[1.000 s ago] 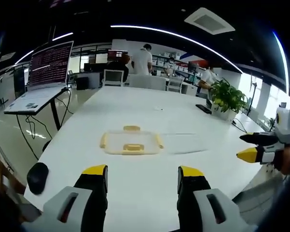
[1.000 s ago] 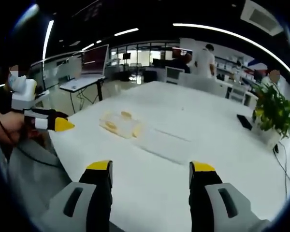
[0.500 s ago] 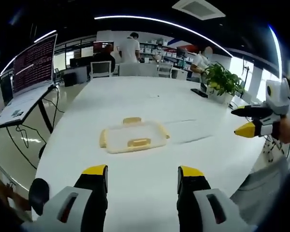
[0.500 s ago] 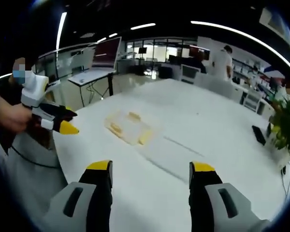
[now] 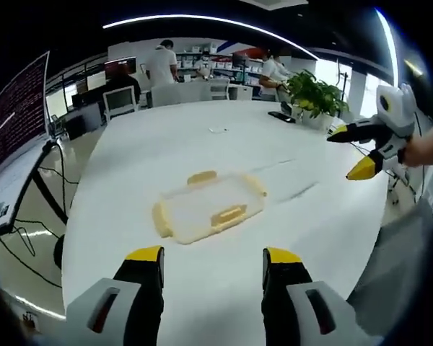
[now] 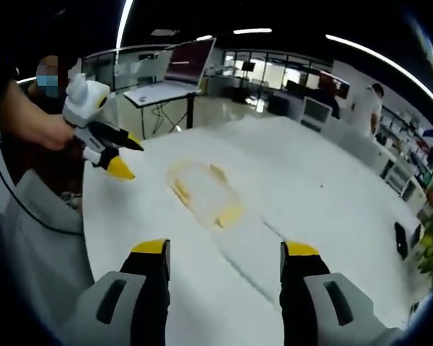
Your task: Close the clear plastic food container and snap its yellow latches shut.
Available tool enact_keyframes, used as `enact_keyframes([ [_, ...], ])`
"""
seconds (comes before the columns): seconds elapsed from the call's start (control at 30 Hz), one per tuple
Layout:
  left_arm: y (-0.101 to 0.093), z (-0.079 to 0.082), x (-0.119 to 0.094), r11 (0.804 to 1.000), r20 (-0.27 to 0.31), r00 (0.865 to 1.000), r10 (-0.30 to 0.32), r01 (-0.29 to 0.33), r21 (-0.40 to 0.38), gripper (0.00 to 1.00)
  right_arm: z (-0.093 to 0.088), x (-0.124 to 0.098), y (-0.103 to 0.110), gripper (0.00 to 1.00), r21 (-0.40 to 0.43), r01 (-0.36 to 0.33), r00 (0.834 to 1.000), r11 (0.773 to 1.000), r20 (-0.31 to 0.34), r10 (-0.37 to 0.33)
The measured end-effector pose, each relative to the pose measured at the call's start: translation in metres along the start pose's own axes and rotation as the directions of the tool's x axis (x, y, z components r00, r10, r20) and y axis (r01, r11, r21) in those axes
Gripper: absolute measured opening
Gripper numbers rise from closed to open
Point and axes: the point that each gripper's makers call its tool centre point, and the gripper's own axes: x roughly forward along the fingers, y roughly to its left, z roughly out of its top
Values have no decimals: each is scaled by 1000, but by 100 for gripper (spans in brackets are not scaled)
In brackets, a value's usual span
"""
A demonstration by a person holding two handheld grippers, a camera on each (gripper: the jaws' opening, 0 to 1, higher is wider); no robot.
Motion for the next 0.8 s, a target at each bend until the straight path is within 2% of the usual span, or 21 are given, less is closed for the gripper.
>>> enact_keyframes([
  [0.2, 10, 1, 11, 997, -29, 998, -62, 64, 45, 50, 18, 23, -6, 58, -57, -45, 999, 997, -5, 45],
  [0.33, 17, 8, 18, 993, -23, 994, -106, 107, 57, 51, 27, 36, -4, 55, -115, -91, 996, 989, -13, 90],
  [0.47, 25, 15, 25, 983, -40, 990, -133, 137, 124, 52, 33, 51, -5, 53, -158, -119, 993, 980, -27, 116],
  [0.7, 36, 24, 35, 969, -62, 983, -174, 182, 166, 52, 38, 73, -6, 55, -194, -161, 987, 968, -53, 154],
  [0.8, 40, 29, 40, 957, -72, 977, -198, 209, 201, 52, 39, 81, -6, 56, -220, -184, 983, 958, -64, 174],
])
